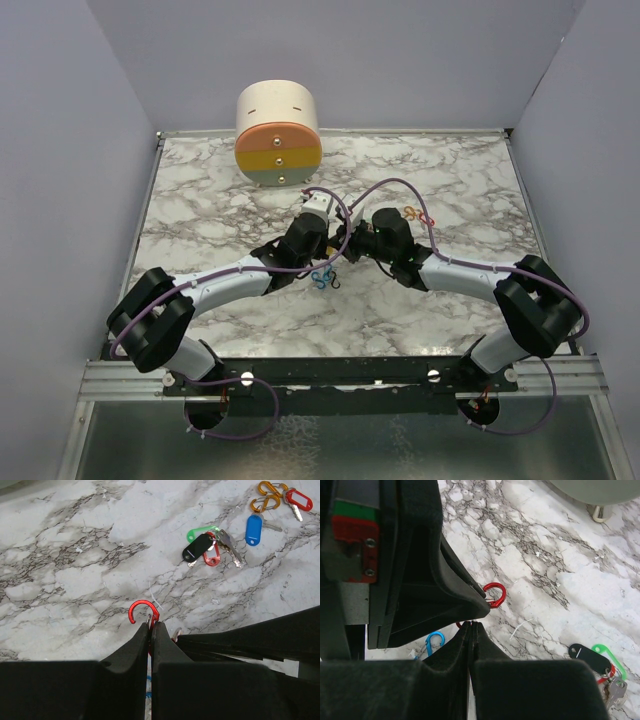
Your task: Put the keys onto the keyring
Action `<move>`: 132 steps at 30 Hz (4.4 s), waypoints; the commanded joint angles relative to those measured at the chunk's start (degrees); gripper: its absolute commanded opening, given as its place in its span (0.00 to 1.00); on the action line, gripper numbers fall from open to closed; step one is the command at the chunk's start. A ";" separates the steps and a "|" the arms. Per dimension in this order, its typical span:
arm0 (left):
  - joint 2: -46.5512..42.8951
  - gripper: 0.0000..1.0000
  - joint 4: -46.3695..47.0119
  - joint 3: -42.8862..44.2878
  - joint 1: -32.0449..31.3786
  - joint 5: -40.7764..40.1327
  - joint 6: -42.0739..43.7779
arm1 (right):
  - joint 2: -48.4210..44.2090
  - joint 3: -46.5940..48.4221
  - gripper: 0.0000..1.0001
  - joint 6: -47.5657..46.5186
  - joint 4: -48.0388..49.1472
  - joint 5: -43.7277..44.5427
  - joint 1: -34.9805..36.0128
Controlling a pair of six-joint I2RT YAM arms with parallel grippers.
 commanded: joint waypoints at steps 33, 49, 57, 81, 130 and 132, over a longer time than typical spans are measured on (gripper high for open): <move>-0.57 0.16 1.62 1.99 2.03 -0.51 -1.08 | -1.24 -0.01 0.01 -1.01 1.08 0.37 1.16; -1.37 0.16 1.43 1.56 2.07 -0.62 -1.14 | -1.88 -0.16 0.01 2.92 0.91 10.77 1.12; -1.39 0.16 1.44 1.10 2.07 -0.47 -1.37 | -0.57 1.31 0.11 5.53 -0.68 11.51 0.99; -2.52 0.20 0.78 4.22 3.74 0.95 -4.59 | 2.85 -7.51 0.41 7.71 17.89 -1.96 -0.95; -1.34 0.17 0.74 4.38 3.77 2.35 -8.71 | 31.94 -6.82 0.49 0.63 79.41 17.54 5.77; -1.22 0.17 0.76 4.37 3.75 2.35 -8.71 | 31.92 -6.50 0.48 0.52 79.41 17.75 5.77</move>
